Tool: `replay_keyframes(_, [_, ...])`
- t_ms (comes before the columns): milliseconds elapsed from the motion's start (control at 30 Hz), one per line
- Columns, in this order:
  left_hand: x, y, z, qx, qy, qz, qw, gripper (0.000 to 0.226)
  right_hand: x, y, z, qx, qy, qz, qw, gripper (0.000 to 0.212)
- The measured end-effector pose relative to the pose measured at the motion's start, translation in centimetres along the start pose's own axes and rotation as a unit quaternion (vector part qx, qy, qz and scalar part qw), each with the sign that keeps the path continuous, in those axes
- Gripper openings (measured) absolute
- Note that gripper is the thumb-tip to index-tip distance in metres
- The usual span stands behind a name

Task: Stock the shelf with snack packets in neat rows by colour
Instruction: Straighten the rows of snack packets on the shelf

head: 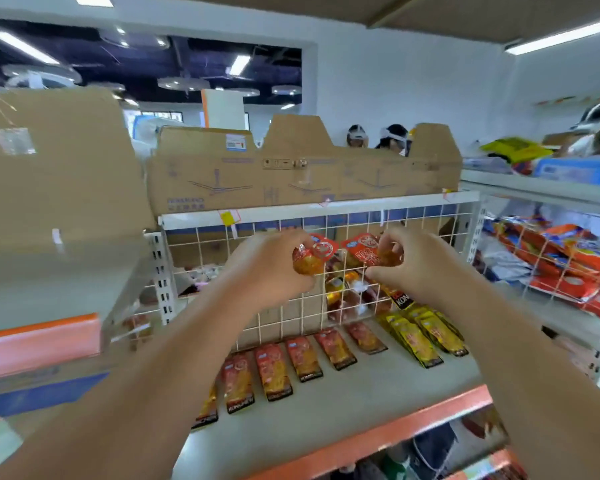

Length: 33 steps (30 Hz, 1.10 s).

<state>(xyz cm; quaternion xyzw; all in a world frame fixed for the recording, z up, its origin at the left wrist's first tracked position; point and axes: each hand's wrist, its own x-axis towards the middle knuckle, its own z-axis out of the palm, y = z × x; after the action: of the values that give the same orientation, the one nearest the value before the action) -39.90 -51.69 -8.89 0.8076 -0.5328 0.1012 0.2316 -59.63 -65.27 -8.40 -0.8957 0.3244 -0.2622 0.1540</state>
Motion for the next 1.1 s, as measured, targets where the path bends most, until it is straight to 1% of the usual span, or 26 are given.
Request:
replay_keyframes(67, [-0.3,1.1,3.0,-0.02,0.001,-0.015,1.0,0.046,-0.7,2.8,0.8,0.0,-0.004,0.008,1.0,0.03])
replay_keyframes(167, [-1.1,1.6,7.5,-0.074,-0.004,-0.041,0.996,0.056,-1.3,5.9,2.9,0.003,-0.021,0.022,1.0,0.032])
replay_keyframes(267, [-2.1,0.8,11.1,-0.123,0.018,-0.074,0.989,0.054,-1.1,8.1,5.9,0.002,-0.028,0.031,0.999,0.033])
replay_keyframes(333, [-2.8,0.0,13.0,-0.106,0.035,-0.081,0.99,0.057,-0.7,9.0,8.1,-0.004,-0.036,0.034,0.999,0.033])
replay_keyframes(500, [-3.5,-2.7,17.4,-0.069,0.046,-0.11,0.99,0.058,0.7,10.1,13.6,-0.043,-0.082,0.047,0.995,0.033])
replay_keyframes(667, [-2.5,-5.0,21.9,-0.019,0.015,-0.134,0.991,0.055,2.0,11.7,18.1,-0.046,-0.11,0.063,0.991,0.036])
replay_keyframes(767, [-2.4,-5.6,24.2,0.009,-0.004,-0.13,0.991,0.052,2.9,12.3,20.1,-0.043,-0.129,0.071,0.988,0.034])
replay_keyframes(833, [-2.3,-6.2,25.9,0.023,-0.019,-0.142,0.989,0.052,3.8,12.6,21.2,-0.043,-0.13,0.066,0.988,0.034])
replay_keyframes(933, [-2.1,-6.8,27.7,0.03,-0.05,-0.166,0.984,0.054,5.1,13.1,22.4,-0.06,-0.136,0.053,0.987,0.029])
replay_keyframes(1033, [-1.9,-6.9,28.9,0.041,-0.069,-0.189,0.979,0.055,6.5,13.7,23.2,-0.037,-0.14,0.045,0.988,0.027])
replay_keyframes(1100, [-1.6,-6.7,29.7,0.045,-0.079,-0.204,0.975,0.054,7.6,14.4,23.8,-0.034,-0.149,0.032,0.988,0.02])
